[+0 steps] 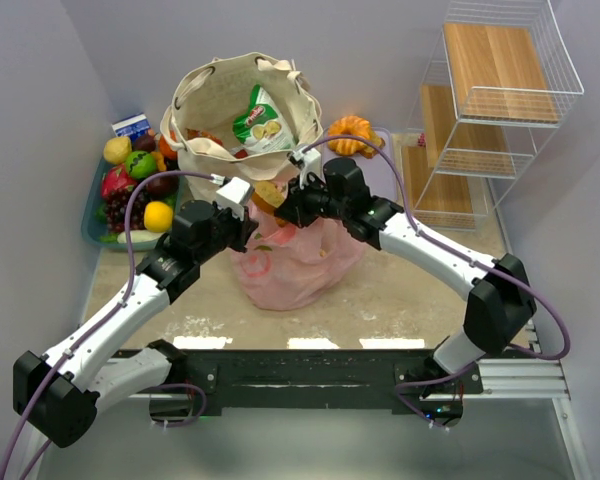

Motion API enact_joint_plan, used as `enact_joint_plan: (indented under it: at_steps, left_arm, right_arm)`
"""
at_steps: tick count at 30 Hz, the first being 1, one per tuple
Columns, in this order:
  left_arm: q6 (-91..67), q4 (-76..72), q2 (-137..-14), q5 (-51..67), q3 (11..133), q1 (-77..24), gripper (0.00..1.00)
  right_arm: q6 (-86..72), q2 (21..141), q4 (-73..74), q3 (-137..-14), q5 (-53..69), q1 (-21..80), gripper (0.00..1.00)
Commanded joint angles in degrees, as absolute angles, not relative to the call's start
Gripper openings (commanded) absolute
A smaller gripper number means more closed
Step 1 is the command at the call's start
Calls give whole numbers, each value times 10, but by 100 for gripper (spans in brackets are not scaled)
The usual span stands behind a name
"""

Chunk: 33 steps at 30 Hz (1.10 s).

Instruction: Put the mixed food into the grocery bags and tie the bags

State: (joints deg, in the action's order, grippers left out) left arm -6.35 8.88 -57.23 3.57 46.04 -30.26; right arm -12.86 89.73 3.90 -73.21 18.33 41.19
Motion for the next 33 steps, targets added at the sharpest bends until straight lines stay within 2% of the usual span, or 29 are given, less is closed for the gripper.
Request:
enact_joint_plan:
  at_steps: [1, 11, 24, 33]
  left_arm:
    - [-53, 78, -567, 32, 459, -299, 0]
    - [-53, 78, -566, 32, 459, -299, 0]
    - [-52, 80, -570, 23, 460, -299, 0]
    - [-58, 98, -582, -18, 466, -299, 0]
  right_arm:
    - [-146, 901, 47, -783, 125, 412, 0]
    - [-109, 919, 106, -777, 51, 412, 0]
    - [-116, 861, 142, -694, 79, 420, 0]
    - [-125, 854, 168, -706, 91, 439, 0]
